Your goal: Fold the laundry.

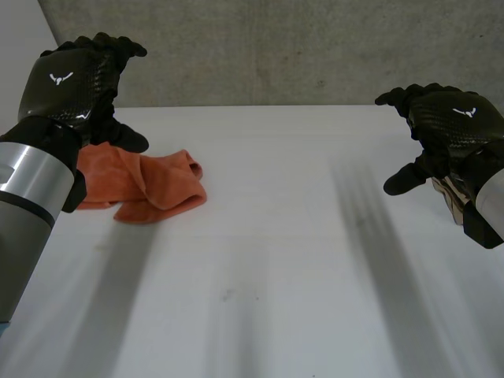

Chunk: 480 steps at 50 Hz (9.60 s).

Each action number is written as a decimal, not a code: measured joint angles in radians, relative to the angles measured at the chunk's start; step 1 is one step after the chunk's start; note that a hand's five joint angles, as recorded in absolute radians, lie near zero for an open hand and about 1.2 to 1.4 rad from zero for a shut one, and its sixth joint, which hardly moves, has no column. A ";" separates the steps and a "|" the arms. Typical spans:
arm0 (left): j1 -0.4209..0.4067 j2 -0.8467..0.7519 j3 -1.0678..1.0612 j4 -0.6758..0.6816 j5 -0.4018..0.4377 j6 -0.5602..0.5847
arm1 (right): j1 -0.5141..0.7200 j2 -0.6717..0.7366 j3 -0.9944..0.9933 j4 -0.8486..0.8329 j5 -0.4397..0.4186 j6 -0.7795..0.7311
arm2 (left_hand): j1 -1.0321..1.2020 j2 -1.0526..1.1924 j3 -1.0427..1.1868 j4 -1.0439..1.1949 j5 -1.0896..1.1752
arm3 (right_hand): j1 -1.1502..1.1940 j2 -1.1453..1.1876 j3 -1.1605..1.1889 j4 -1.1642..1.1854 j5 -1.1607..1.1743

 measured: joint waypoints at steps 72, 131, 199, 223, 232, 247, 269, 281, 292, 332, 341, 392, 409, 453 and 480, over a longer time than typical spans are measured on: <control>0.157 -0.697 0.632 0.307 0.126 0.587 | -0.038 0.128 -0.032 0.005 -0.026 -0.086 | 0.710 0.750 0.749 0.747 0.699 | -0.080 -0.089 -0.101 -0.101 -0.117; 0.063 -0.399 0.559 0.352 0.127 0.246 | -0.086 0.159 -0.078 0.027 -0.040 -0.105 | 0.846 0.889 0.884 0.889 0.794 | -0.080 -0.089 -0.101 -0.101 -0.117; -0.113 -1.058 0.696 0.053 0.450 0.434 | 0.338 0.600 -0.073 -0.190 0.283 -0.168 | 0.042 0.034 0.035 0.021 -0.012 | -0.012 -0.012 -0.021 -0.021 -0.054; -0.104 -0.733 0.864 0.586 -0.065 0.457 | 0.157 0.654 -0.638 -0.580 0.143 -0.231 | 0.826 0.889 0.884 0.889 0.781 | 0.774 0.864 0.878 0.885 0.843; -0.101 -0.473 0.473 0.559 -0.059 0.416 | 0.129 0.512 -0.492 -0.687 -0.106 -0.028 | 0.826 0.889 0.884 0.889 0.808 | 0.819 0.873 0.878 0.889 0.857; -0.186 -0.342 -0.223 0.429 -0.118 0.399 | 0.068 0.492 -0.079 -0.191 -0.288 -0.106 | 0.823 0.883 0.880 0.880 0.804 | 0.625 0.626 0.624 0.626 0.610; -0.016 -0.305 0.102 0.136 0.148 0.368 | -0.013 0.298 -0.001 -0.014 -0.101 -0.043 | -0.111 -0.101 -0.098 -0.107 -0.124 | -0.076 -0.091 -0.101 -0.102 -0.118; 0.091 -0.648 0.332 0.022 0.300 0.596 | -0.025 0.339 0.027 0.115 -0.110 -0.073 | 0.221 0.215 0.217 0.214 0.178 | -0.076 -0.091 -0.101 -0.102 -0.118; 0.107 -0.792 0.377 -0.022 0.254 0.667 | -0.037 0.400 0.040 0.119 -0.118 -0.145 | 0.220 0.216 0.218 0.216 0.179 | -0.076 -0.091 -0.101 -0.102 -0.118; 0.088 -0.767 0.339 -0.044 0.248 0.660 | -0.112 0.419 0.011 0.120 -0.137 -0.156 | 0.242 0.244 0.242 0.241 0.207 | -0.076 -0.091 -0.101 -0.102 -0.118; 0.072 -0.808 0.337 -0.046 0.247 0.676 | -0.108 0.435 0.012 0.120 -0.139 -0.156 | 0.338 0.331 0.332 0.329 0.293 | -0.076 -0.091 -0.101 -0.102 -0.118; 0.114 -0.755 0.298 -0.060 0.313 0.669 | -0.063 0.475 0.012 0.133 -0.128 -0.149 | 0.222 0.226 0.228 0.225 0.190 | -0.076 -0.091 -0.101 -0.102 -0.118; 0.130 -0.795 0.318 -0.073 0.329 0.662 | -0.069 0.488 0.008 0.129 -0.127 -0.152 | 0.618 0.600 0.597 0.590 0.549 | -0.076 -0.091 -0.101 -0.102 -0.118; 0.089 -0.806 0.334 -0.081 0.268 0.679 | -0.096 0.472 0.000 0.133 -0.132 -0.153 | 0.846 0.878 0.873 0.877 0.808 | -0.076 -0.091 -0.101 -0.102 -0.118; 0.103 -0.645 0.219 -0.099 0.321 0.671 | -0.050 0.478 -0.025 0.176 -0.135 -0.123 | 0.054 0.051 0.052 0.039 0.001 | -0.076 -0.091 -0.101 -0.102 -0.118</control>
